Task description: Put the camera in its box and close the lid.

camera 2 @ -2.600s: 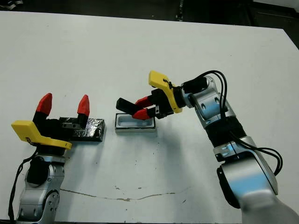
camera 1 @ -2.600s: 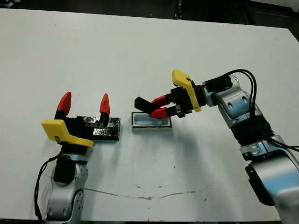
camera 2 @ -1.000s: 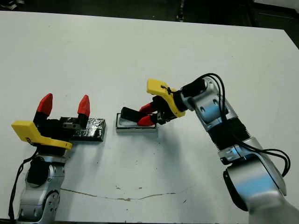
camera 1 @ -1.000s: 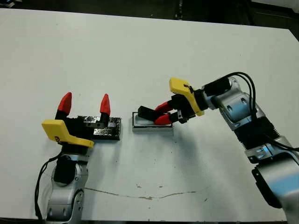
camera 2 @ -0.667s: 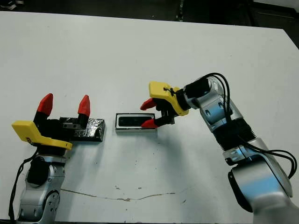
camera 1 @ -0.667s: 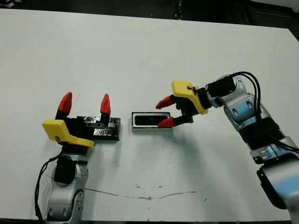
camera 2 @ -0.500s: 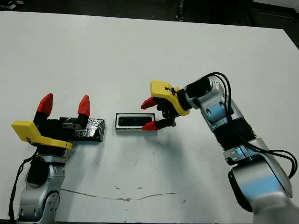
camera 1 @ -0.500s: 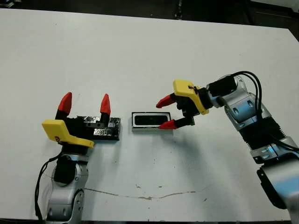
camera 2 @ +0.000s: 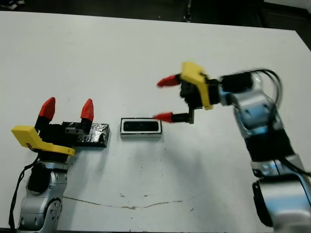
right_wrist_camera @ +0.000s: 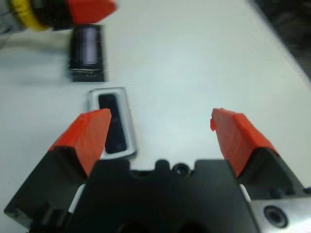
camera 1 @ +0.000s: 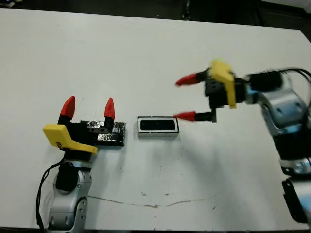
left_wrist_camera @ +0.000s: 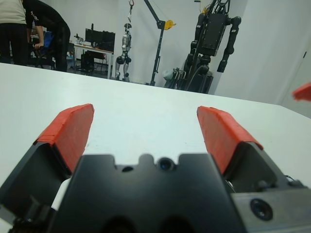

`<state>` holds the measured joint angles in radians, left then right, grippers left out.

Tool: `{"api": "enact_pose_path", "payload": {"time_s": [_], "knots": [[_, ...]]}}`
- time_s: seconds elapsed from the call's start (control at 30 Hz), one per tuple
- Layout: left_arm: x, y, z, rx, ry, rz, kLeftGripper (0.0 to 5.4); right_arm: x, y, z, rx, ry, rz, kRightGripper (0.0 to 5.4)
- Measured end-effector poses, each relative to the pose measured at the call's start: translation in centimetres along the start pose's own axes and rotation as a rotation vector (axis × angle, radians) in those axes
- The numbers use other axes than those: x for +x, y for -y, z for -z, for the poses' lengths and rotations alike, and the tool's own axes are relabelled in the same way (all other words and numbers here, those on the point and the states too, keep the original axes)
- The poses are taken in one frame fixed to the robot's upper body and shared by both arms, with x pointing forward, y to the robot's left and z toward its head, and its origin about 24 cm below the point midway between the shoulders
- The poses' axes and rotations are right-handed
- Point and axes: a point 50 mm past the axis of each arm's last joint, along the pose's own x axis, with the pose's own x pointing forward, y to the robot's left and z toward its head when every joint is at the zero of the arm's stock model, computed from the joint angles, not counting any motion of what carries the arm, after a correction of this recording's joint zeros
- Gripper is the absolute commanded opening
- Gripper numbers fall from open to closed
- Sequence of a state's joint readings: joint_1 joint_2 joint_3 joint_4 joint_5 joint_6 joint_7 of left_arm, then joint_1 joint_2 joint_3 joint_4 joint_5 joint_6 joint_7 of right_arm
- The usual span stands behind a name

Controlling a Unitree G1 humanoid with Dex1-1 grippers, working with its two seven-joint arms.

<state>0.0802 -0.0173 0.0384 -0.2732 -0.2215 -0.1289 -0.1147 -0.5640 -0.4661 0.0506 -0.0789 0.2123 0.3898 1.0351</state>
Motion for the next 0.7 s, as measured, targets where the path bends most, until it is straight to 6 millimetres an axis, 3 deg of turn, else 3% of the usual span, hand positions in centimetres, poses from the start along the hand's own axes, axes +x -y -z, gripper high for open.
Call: {"api": "enact_pose_path", "payload": {"time_s": [0.1,0.37,0.6,0.7], "knots": [[0.0,0.0,0.0,0.003,0.002,0.002,5.4,-1.3,-1.7,0.6,0.077,0.076,0.162,5.38],[0.1,-0.4,-0.3,0.044,0.005,0.014,5.4,-3.8,-6.5,3.7,0.291,0.19,0.508,4.36],[0.5,-1.2,-1.0,0.094,0.025,0.081,5.4,-5.6,-8.8,5.4,0.349,0.225,0.737,3.19],[1.1,-2.1,-2.5,0.174,0.054,0.185,5.4,-5.7,-9.1,5.9,0.378,0.24,0.793,2.76]]}}
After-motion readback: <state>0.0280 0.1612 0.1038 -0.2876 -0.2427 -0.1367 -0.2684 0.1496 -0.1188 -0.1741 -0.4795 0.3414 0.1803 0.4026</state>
